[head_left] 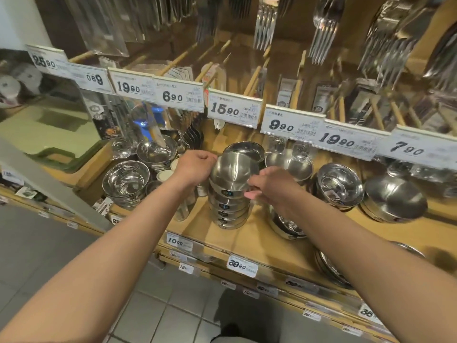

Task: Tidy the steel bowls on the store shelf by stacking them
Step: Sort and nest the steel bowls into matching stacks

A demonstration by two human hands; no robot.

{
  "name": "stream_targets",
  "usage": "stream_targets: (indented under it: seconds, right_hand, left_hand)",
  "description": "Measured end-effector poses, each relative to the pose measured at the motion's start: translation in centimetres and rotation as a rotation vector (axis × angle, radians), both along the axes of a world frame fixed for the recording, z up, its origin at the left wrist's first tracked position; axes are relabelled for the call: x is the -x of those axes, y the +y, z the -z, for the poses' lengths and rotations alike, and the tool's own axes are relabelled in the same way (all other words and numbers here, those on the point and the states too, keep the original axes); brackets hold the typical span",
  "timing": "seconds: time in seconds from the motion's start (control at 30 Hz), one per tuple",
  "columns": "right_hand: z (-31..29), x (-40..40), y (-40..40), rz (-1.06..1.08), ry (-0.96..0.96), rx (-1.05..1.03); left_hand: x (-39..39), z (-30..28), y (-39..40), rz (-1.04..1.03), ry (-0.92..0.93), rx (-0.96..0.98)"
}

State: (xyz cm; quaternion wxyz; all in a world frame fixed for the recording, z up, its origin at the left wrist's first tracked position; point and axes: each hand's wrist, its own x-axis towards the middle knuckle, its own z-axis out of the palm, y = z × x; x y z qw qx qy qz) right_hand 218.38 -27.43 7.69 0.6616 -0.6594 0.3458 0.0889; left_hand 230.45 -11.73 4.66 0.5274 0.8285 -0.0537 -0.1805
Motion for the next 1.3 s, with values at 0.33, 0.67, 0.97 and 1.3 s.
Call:
stream_targets:
  seconds: [0.33,0.67,0.97,1.3]
  right_hand:
    - [2.8,-0.6,0.1,0.041,-0.014,0.029]
    - [3.3,-0.8,0.2,0.102,0.000,-0.009]
    - [1.7,0.9,-0.5,0.079,-0.051,-0.060]
    - [7.7,17.1,-9.8,0.490,0.131,0.143]
  left_hand:
    - [0.0,0.8,-0.1,0.035,-0.014,-0.018]
    - [-0.2,1.5,-0.2,0.021,-0.032,-0.030]
    - [0.9,-0.7,2.0,-0.028,-0.019,-0.116]
    - [11.8,-1.0,0.8,0.181,-0.033,0.133]
